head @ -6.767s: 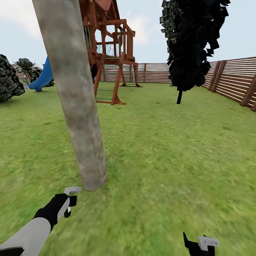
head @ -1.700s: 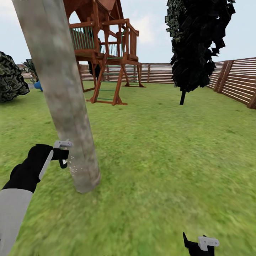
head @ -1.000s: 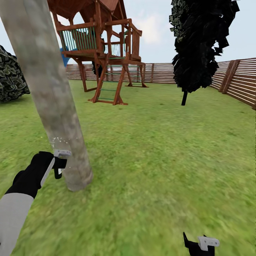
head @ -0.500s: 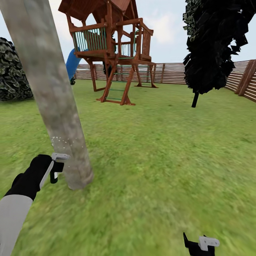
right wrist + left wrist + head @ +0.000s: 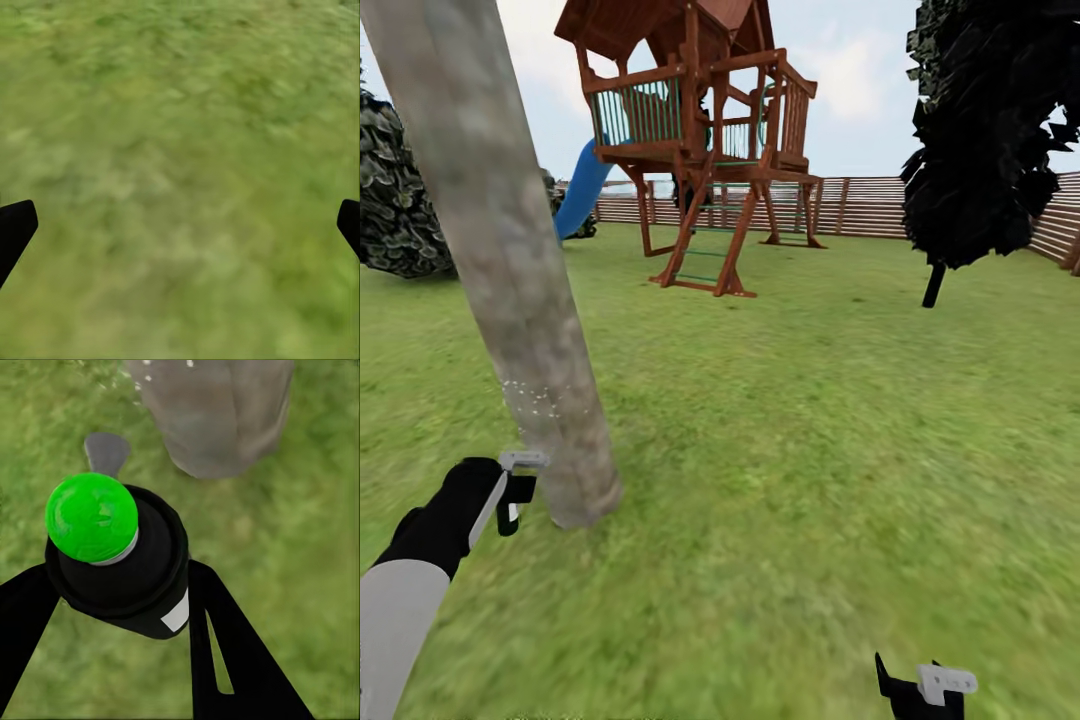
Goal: In the garden, pick up the pesticide atomizer on the floor and spray pesticide onto both trees until each tree trunk is fully covered.
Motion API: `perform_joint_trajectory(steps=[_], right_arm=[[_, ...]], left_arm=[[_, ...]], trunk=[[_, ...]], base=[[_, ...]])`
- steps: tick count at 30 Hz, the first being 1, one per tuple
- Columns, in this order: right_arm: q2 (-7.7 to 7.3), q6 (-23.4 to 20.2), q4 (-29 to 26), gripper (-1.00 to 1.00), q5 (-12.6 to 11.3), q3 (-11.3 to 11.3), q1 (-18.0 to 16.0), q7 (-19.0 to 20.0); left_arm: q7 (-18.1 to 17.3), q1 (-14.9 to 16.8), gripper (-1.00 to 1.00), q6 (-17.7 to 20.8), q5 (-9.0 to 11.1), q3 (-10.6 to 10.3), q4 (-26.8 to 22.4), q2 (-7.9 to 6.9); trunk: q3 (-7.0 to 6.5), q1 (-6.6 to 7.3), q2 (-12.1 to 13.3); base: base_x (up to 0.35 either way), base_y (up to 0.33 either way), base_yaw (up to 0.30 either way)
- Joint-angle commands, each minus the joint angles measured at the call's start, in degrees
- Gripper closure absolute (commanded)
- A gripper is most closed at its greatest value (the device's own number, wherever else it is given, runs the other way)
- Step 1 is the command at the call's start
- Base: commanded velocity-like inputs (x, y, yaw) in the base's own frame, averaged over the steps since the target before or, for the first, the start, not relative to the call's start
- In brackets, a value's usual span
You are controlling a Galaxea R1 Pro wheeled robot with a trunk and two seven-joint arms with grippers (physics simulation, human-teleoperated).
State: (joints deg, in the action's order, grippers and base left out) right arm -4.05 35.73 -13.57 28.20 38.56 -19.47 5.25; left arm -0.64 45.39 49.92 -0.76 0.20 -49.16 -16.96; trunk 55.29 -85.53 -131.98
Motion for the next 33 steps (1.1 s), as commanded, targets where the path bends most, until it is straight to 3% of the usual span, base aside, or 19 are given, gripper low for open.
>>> perform_joint_trajectory(steps=[1, 10, 16, 20, 28, 31, 33], right_arm=[[0.00, 0.2, 0.0, -1.00, 0.0, 0.5, 0.0, 0.5], [0.05, 0.2, 0.0, -1.00, 0.0, 0.5, 0.0, 0.5], [0.05, 0.2, 0.0, -1.00, 0.0, 0.5, 0.0, 0.5], [0.04, 0.2, 0.0, -1.00, 0.0, 0.5, 0.0, 0.5], [-0.08, 0.2, 0.0, -1.00, 0.0, 0.6, 0.0, 0.5], [-0.44, 0.2, 0.0, -1.00, 0.0, 0.5, 0.0, 0.5], [-0.44, 0.2, 0.0, -1.00, 0.0, 0.5, 0.0, 0.5]], left_arm=[[-0.1, 0.0, 1.00, -2.1, -0.1, 0.3, 1.7, 0.00], [-0.1, -0.1, 1.00, -5.3, -0.1, 0.6, 7.5, 0.05], [0.1, -0.4, 1.00, -16.4, 0.2, 0.8, 18.4, 0.16], [3.2, -0.5, 1.00, -17.3, 0.4, 2.0, 19.5, 0.08], [3.7, -1.2, 1.00, -21.5, 1.2, 2.9, 24.2, 0.23], [3.7, -2.2, 1.00, -21.7, 1.3, 5.6, 24.2, 0.28], [3.7, -2.4, 1.00, -21.8, 1.2, 6.2, 24.2, 0.33]], trunk=[[0.05, 0.00, 0.0], [0.05, 0.00, 0.0], [0.05, 0.00, 0.0], [0.05, 0.00, 0.0], [0.05, 0.00, 0.0], [0.05, 0.00, 0.0], [0.05, 0.00, 0.0]], base=[[0.170, -0.229, 0.275], [0.233, -0.193, 0.228], [0.240, -0.187, 0.045], [0.240, -0.187, 0.258], [0.201, -0.208, 0.105], [0.005, -0.271, 0.000], [0.000, -0.272, 0.000]])
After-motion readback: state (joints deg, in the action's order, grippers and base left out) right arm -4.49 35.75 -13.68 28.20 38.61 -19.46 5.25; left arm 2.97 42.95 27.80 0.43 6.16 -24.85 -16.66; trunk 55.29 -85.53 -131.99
